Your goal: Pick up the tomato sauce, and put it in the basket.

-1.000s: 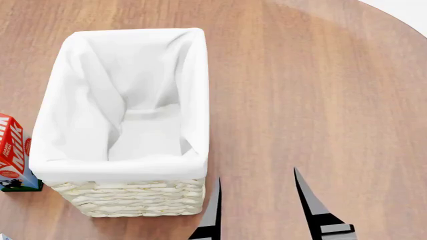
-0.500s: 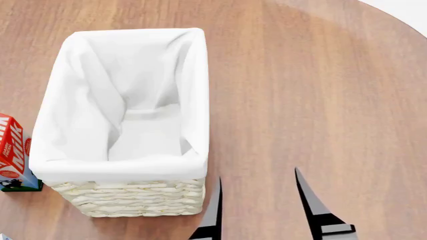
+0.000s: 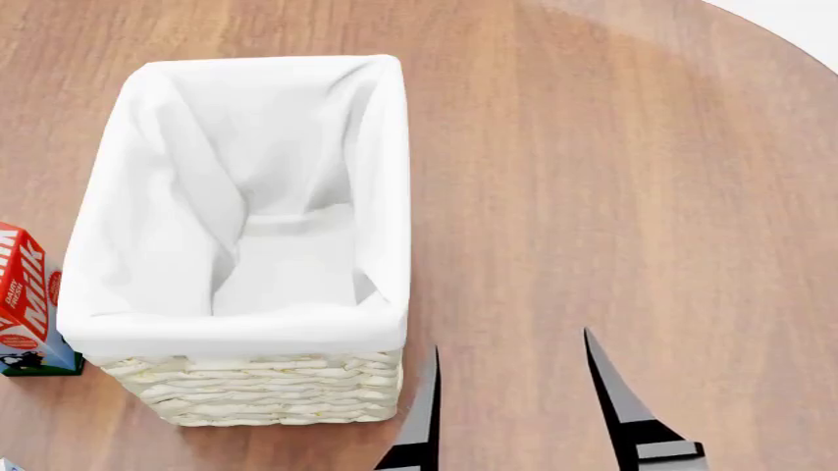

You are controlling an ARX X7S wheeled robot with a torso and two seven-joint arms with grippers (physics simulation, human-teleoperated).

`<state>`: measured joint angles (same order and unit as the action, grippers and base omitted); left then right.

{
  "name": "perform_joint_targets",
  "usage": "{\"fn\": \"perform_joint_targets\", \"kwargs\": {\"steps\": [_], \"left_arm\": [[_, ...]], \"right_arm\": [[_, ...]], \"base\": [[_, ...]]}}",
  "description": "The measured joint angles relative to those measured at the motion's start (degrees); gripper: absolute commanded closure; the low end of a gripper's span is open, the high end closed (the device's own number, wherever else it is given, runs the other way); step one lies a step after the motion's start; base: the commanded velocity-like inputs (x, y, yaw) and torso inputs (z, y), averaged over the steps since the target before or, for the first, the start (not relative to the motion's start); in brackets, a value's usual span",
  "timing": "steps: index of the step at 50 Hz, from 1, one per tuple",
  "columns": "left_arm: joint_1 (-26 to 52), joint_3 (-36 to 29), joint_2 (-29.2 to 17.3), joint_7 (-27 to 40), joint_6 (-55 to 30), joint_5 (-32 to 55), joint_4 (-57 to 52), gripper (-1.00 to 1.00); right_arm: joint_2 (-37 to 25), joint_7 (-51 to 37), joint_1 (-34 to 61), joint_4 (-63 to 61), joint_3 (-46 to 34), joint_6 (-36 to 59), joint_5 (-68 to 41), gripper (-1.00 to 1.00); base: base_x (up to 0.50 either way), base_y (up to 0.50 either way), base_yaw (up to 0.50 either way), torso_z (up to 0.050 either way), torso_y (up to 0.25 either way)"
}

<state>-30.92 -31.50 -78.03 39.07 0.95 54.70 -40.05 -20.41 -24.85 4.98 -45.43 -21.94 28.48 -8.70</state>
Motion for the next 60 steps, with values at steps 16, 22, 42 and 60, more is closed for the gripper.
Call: {"fn": "perform_joint_targets", "kwargs": {"steps": [16,22,42,60], "left_arm": [[2.4,0.4,1.6,-2.1,-0.7,2.5,4.1,-1.00],[3.1,0.4,2.1,-2.5,-1.0,2.9,5.0,-1.00],[4.6,-0.9,4.6,-4.2,-3.0,2.9,6.7,-1.00],[6.4,-1.7,7.1,-6.4,-4.4,3.2,10.0,-1.00]], "right_arm": [[-0.2,-0.3,0.2,0.1,-0.2,0.0,-0.2,-1.00],[-0.2,-0.4,0.2,0.1,-0.3,-0.1,-0.2,-1.00],[-0.5,-0.7,0.4,0.1,-0.6,0.0,-0.4,-1.00],[-0.6,-0.9,0.5,0.3,-0.9,-0.1,-0.5,-1.00]], "base": [[0.00,0.00,0.00,0.000,0.000],[0.00,0.00,0.00,0.000,0.000],[0.00,0.00,0.00,0.000,0.000],[0.00,0.00,0.00,0.000,0.000]]}}
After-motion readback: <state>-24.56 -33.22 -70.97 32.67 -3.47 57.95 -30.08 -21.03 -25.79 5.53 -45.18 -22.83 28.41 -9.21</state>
